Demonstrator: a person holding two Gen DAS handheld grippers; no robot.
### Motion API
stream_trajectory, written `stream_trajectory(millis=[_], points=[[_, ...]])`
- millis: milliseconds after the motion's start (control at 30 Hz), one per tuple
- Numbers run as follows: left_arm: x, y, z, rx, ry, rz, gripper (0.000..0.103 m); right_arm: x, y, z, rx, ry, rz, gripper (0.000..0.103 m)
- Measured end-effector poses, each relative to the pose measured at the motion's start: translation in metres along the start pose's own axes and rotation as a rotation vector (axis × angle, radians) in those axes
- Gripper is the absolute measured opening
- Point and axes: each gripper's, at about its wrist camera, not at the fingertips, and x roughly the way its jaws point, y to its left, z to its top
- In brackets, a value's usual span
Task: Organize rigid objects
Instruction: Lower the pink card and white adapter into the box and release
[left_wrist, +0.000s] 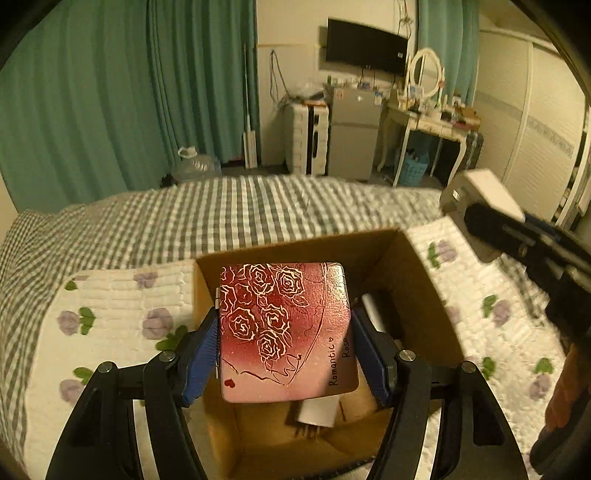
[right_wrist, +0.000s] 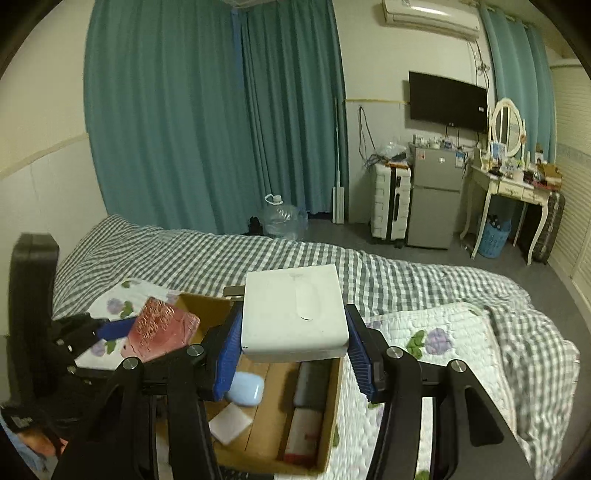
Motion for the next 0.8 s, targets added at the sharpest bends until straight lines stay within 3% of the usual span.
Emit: stream_trajectory(millis=[267, 500, 800], points=[[0.036, -0.006, -0.016, 0.006, 0.060, 0.010, 0.069, 0.050, -0.018, -0.033, 0.022, 0.084, 0.009, 0.051], [0.035, -0.003, -0.024, -0.036, 0.096, 0.005, 0.072, 0.051, -0.020, -0.036, 0.023, 0.095, 0.005, 0.051], [0.003, 0.013, -0.018, -0.024, 0.031, 0.038, 0.072, 0.055, -0.014, -0.033, 0.014, 0.107, 0.019, 0.051]])
